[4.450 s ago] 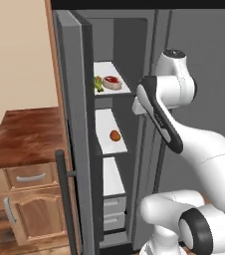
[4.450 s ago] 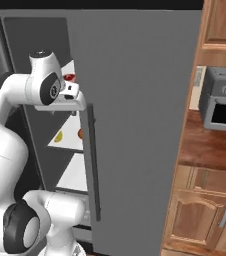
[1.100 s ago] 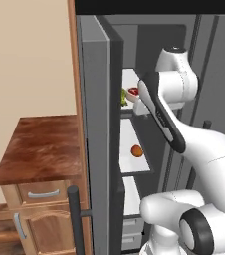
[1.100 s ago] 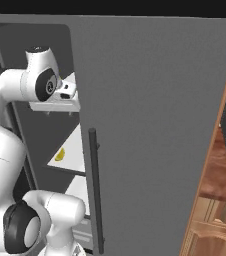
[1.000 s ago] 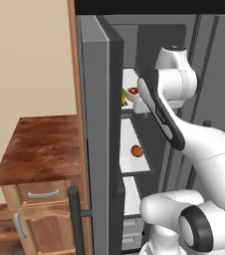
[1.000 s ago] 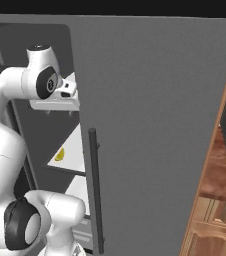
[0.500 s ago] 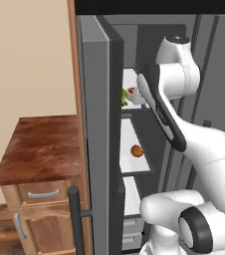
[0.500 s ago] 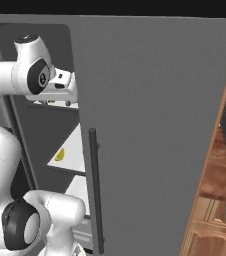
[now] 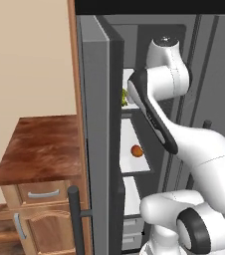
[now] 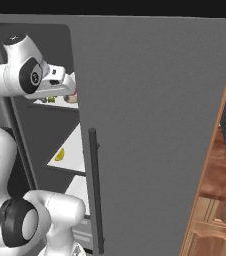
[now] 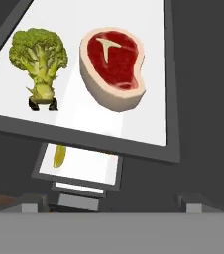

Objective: Take the steak and broccoli from the highest rack and move them to the second highest rack where the mango and lemon wedge are located, to maximize freezer space. Close the freezer door after rearranging.

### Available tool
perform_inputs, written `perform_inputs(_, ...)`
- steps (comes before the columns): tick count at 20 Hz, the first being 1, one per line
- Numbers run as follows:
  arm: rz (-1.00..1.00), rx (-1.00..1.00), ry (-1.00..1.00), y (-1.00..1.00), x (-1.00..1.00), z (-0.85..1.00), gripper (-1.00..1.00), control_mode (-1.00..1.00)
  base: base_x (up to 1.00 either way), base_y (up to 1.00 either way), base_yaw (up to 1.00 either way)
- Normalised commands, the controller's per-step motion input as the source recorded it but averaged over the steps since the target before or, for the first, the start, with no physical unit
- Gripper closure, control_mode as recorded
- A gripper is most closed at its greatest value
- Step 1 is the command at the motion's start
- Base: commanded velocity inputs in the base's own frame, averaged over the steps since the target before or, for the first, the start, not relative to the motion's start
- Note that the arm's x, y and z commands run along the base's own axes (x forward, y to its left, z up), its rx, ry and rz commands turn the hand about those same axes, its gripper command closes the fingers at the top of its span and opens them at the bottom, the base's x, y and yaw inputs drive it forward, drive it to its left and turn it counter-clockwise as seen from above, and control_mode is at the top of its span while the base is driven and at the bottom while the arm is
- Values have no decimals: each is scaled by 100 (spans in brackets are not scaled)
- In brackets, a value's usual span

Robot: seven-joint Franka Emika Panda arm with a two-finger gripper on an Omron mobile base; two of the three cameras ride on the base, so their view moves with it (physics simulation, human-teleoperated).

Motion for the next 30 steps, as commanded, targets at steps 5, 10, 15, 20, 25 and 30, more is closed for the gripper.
perform_inputs(5,3,0,21,-6,45,10,-100,-100,0,0,0)
perform_inputs(10,1,-1,4,0,40,0,-100,-100,0,0,0)
perform_inputs(15,7,-7,0,-4,30,-8,-100,-100,0,0,0)
perform_inputs(20,9,-7,0,-6,37,-11,-100,-100,0,0,0)
perform_inputs(25,27,-2,21,-12,47,-14,-100,-100,0,0,0)
perform_inputs(30,23,0,15,-2,51,-9,-100,-100,0,0,0)
